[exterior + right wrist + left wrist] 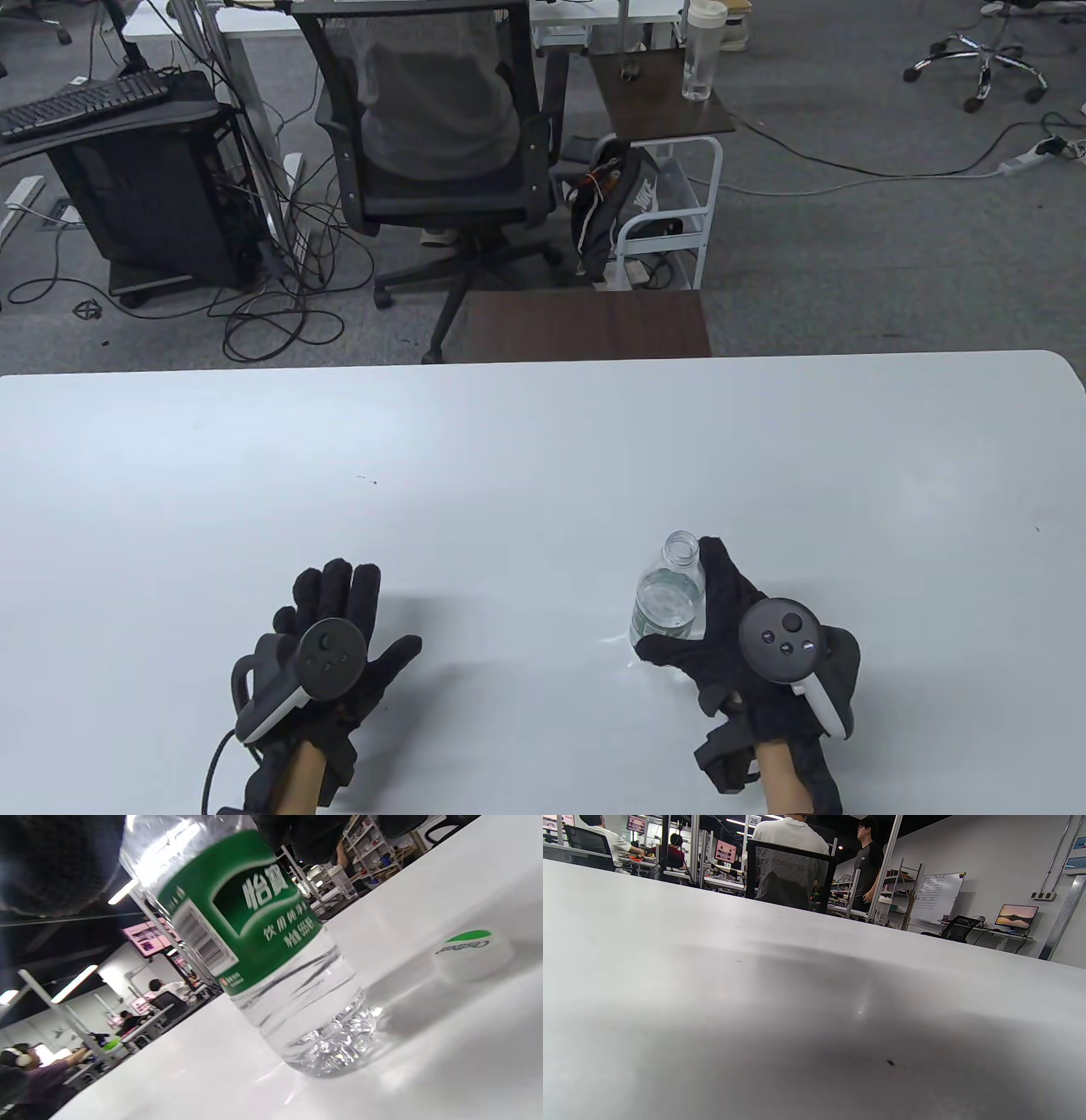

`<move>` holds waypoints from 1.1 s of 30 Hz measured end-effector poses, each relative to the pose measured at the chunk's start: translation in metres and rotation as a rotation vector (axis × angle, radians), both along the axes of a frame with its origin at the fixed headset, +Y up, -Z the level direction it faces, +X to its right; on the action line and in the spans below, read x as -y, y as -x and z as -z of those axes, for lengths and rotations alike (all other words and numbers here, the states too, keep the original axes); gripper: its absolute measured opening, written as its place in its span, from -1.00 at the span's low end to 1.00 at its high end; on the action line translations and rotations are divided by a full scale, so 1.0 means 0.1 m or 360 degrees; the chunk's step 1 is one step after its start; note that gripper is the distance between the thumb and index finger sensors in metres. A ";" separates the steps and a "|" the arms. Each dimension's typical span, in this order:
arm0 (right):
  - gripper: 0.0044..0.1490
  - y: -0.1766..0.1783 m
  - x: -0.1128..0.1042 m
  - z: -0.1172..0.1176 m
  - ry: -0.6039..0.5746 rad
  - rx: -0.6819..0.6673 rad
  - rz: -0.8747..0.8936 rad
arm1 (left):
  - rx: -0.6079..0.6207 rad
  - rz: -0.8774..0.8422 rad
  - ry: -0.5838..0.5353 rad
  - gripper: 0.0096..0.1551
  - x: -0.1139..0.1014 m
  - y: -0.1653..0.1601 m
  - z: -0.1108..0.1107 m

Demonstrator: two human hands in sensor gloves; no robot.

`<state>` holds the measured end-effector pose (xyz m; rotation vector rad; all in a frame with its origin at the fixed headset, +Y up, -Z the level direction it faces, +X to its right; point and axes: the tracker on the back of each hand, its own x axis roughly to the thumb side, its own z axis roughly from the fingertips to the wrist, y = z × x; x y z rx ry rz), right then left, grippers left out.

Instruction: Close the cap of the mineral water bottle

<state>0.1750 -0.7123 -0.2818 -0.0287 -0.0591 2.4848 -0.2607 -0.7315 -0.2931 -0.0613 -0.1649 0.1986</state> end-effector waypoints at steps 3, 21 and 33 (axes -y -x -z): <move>0.36 0.04 0.06 0.00 -0.0072 0.0144 -0.0067 | 0.0006 0.0002 0.0006 0.12 0.01 -0.03 -0.01; 0.28 0.75 -0.40 -0.17 -0.0230 0.0148 -0.0167 | 0.0177 -0.0382 -0.0012 0.25 -0.11 -0.58 -0.15; 0.29 1.54 -0.49 -0.28 -0.0228 -0.0131 -0.0145 | 0.0220 -0.0846 -0.0127 0.41 -0.12 -0.82 -0.27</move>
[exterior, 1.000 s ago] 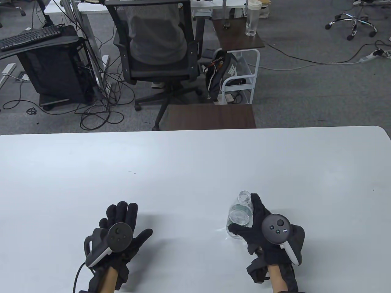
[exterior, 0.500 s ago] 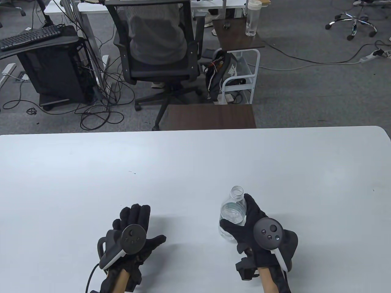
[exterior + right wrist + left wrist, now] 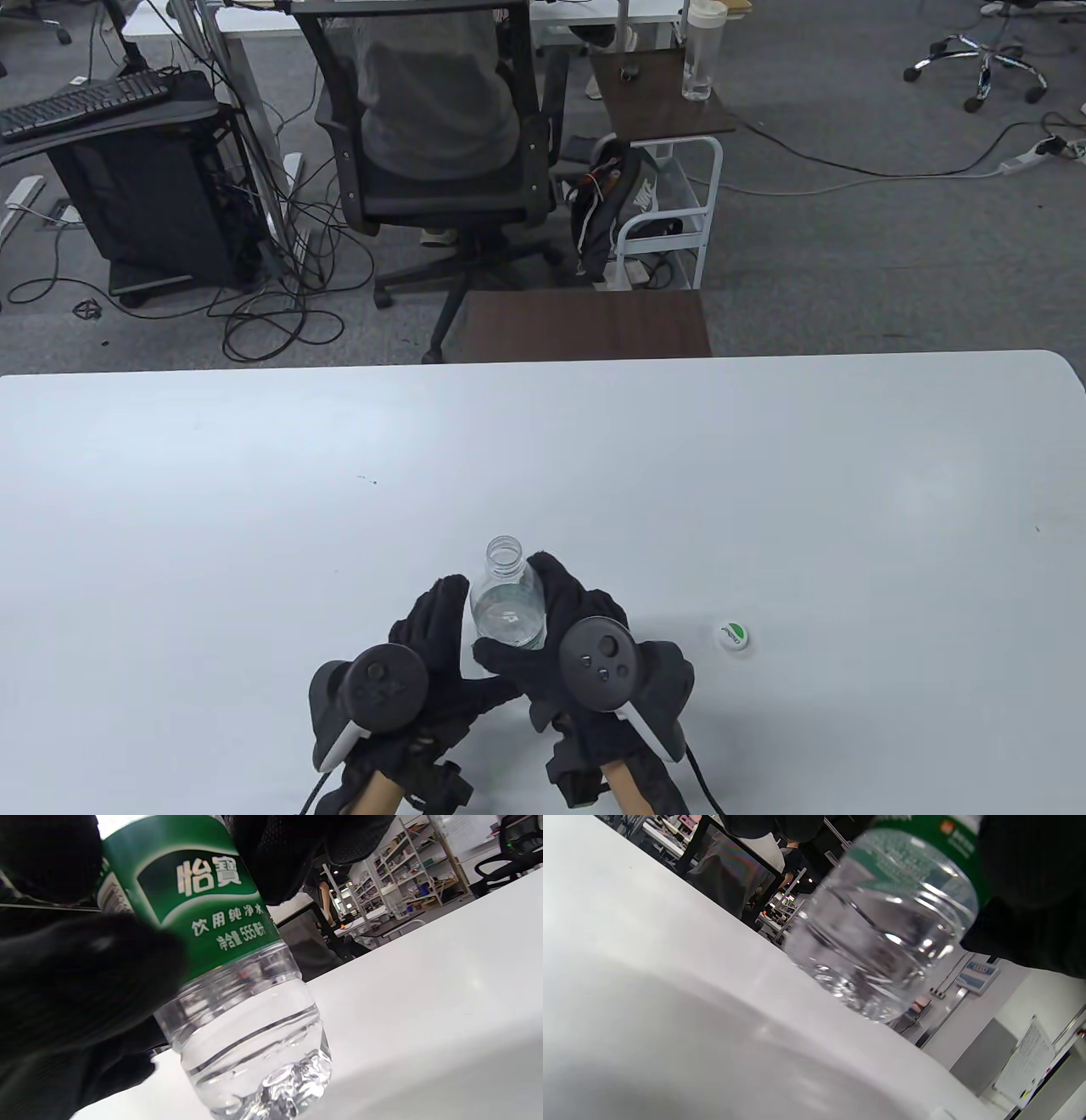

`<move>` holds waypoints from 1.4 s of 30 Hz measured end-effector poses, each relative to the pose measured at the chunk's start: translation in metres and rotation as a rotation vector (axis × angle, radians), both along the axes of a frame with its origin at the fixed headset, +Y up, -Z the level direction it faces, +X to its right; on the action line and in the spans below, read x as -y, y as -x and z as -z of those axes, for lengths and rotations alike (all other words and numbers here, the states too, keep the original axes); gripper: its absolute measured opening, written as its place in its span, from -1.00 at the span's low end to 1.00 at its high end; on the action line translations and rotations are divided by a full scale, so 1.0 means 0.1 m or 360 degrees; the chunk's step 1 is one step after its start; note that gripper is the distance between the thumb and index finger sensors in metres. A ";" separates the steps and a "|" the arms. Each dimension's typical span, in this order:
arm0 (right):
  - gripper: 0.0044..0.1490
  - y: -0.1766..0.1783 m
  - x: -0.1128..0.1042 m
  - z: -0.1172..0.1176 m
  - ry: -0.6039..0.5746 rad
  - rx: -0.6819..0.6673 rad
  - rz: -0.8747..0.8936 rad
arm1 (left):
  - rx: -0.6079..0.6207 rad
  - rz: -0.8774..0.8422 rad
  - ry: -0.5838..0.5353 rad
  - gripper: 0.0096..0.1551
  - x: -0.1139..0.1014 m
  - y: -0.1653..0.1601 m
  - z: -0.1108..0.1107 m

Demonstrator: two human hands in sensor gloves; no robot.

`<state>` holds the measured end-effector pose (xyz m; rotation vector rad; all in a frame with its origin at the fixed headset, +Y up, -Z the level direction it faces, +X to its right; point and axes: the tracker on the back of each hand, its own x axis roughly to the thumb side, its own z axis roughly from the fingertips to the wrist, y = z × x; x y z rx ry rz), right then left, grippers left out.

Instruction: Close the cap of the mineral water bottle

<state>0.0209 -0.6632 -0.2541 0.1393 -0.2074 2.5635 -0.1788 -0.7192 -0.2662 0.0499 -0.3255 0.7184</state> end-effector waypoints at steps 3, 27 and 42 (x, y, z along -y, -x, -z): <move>0.28 0.11 0.00 -0.04 0.0000 -0.0063 -0.0040 | -0.0016 -0.0199 -0.0003 0.40 0.03 0.01 0.00; -0.27 -1.33 0.54 0.48 0.0180 0.0460 -0.0859 | -0.0299 -0.0503 -0.0054 0.10 0.05 0.35 0.05; -0.21 -1.55 0.89 0.61 0.0630 0.0664 -0.1191 | -0.0255 -0.0459 0.0010 0.12 0.10 0.30 0.06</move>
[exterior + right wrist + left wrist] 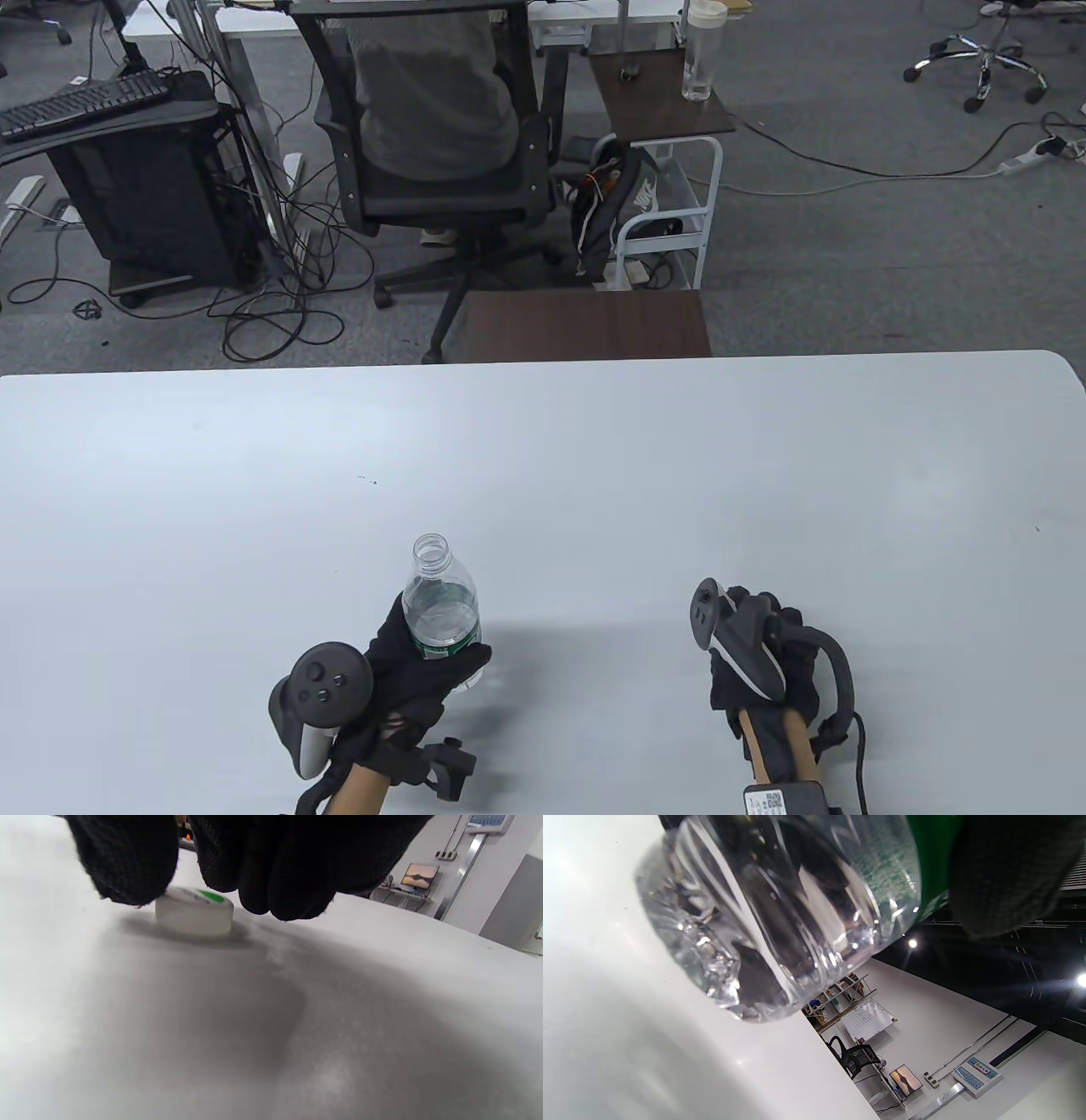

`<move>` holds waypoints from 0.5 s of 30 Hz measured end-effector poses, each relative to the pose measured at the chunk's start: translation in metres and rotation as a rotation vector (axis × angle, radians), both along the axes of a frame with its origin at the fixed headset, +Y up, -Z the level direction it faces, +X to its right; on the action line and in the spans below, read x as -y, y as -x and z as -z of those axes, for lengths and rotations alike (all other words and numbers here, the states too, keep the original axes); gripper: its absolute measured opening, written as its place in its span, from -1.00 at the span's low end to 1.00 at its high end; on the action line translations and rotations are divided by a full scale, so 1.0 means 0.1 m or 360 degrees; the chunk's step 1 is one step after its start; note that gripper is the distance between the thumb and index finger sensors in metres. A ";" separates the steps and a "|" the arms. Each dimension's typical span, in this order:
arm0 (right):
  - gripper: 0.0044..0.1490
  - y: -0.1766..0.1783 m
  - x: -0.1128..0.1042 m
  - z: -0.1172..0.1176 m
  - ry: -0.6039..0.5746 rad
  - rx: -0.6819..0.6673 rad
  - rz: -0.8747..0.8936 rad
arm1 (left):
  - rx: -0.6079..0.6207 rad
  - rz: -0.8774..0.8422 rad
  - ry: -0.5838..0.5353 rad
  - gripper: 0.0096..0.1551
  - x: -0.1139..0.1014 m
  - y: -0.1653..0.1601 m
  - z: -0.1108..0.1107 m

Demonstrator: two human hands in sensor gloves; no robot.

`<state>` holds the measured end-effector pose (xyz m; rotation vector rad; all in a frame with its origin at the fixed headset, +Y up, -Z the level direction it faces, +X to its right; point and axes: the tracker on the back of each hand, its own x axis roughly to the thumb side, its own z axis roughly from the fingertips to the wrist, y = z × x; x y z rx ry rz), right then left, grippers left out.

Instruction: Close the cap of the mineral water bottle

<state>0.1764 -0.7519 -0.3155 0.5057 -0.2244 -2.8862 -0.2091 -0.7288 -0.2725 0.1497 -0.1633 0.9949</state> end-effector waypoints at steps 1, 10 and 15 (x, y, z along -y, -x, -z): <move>-0.22 0.00 0.01 0.01 0.0016 0.0012 0.0004 | 0.0001 0.0001 0.0001 0.11 0.00 0.00 0.00; -0.26 -0.01 0.06 0.02 -0.0078 -0.0042 0.0020 | 0.0016 -0.0172 0.0075 0.12 0.06 0.01 0.01; -0.26 -0.02 0.04 0.01 -0.0097 -0.0061 0.0098 | 0.0016 -0.0089 0.0053 0.11 0.06 -0.01 0.01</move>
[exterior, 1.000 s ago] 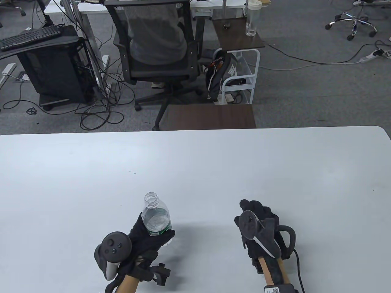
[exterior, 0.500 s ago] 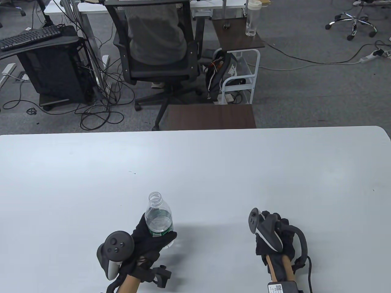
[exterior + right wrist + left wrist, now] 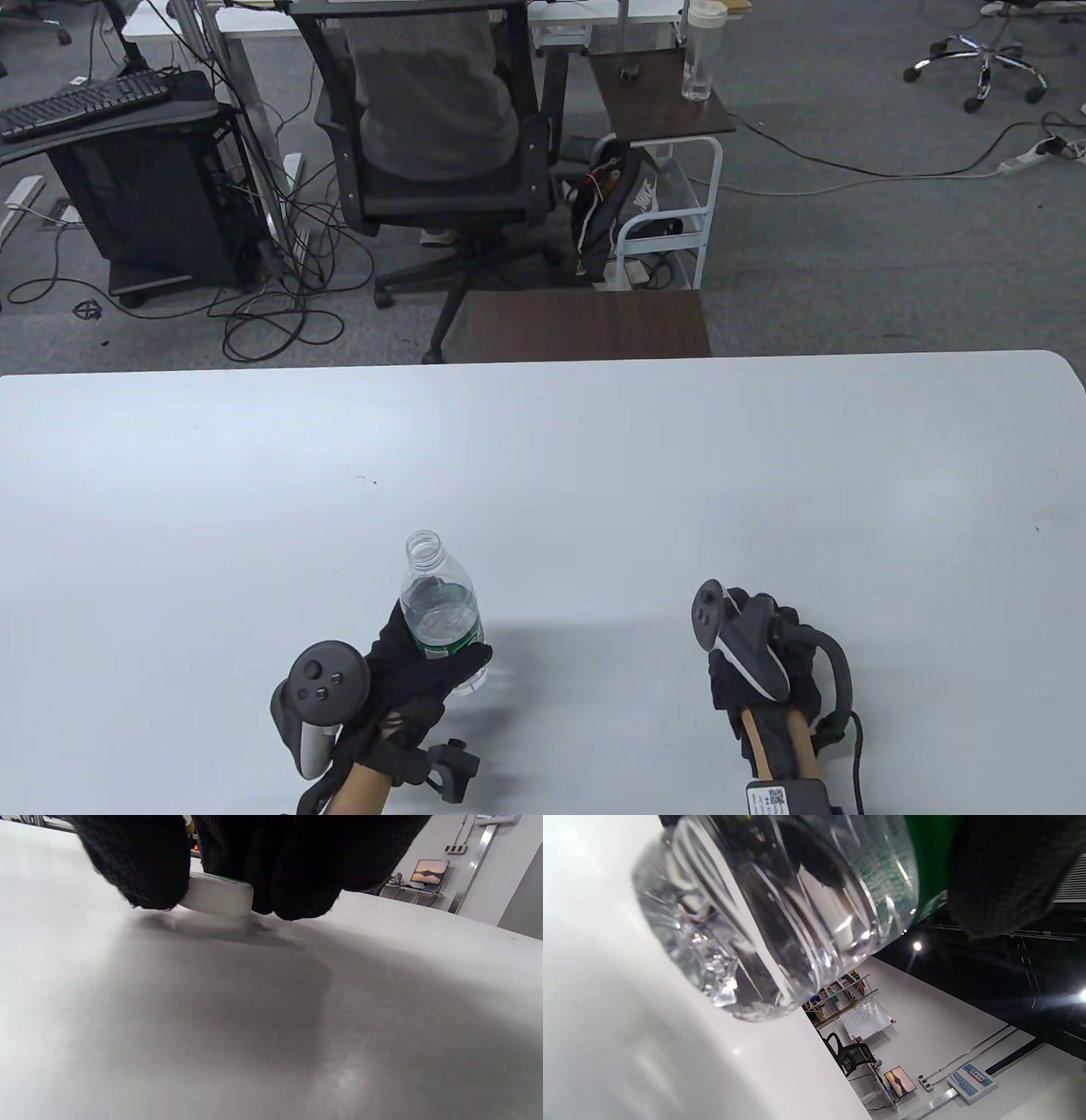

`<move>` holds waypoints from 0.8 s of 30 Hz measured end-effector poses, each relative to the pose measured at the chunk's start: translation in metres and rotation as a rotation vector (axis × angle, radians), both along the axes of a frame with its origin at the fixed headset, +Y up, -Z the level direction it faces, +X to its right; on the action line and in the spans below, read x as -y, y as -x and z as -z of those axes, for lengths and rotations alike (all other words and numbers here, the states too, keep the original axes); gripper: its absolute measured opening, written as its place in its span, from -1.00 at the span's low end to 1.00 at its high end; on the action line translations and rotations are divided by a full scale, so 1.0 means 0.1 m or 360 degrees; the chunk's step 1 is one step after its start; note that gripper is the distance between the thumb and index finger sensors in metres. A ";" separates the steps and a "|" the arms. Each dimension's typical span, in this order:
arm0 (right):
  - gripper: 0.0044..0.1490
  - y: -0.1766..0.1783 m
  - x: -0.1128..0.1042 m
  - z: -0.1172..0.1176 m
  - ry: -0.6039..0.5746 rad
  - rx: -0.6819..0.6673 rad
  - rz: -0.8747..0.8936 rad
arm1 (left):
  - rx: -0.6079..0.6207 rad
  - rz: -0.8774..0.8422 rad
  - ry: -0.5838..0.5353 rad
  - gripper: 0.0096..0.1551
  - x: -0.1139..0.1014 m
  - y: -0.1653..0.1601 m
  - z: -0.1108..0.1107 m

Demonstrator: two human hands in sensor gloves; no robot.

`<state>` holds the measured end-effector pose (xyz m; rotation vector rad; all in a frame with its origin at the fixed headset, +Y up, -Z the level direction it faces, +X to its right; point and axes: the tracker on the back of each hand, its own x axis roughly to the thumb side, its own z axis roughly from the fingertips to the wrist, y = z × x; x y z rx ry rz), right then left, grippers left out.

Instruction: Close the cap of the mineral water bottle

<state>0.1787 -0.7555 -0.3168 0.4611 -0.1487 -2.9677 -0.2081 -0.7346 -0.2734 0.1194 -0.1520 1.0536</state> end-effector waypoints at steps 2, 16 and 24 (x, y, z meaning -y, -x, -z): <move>-0.25 0.00 -0.01 -0.01 -0.0022 -0.0006 0.0003 | 0.0005 0.0008 0.0003 0.12 0.00 -0.01 0.00; -0.22 0.58 -0.59 -0.19 -0.0512 -0.0212 0.0312 | 0.0061 0.0103 0.0000 0.12 0.04 -0.12 -0.02; -0.23 1.14 -1.34 -0.53 -0.0687 -0.0441 0.0649 | 0.0140 0.0102 0.0020 0.12 0.04 -0.25 -0.06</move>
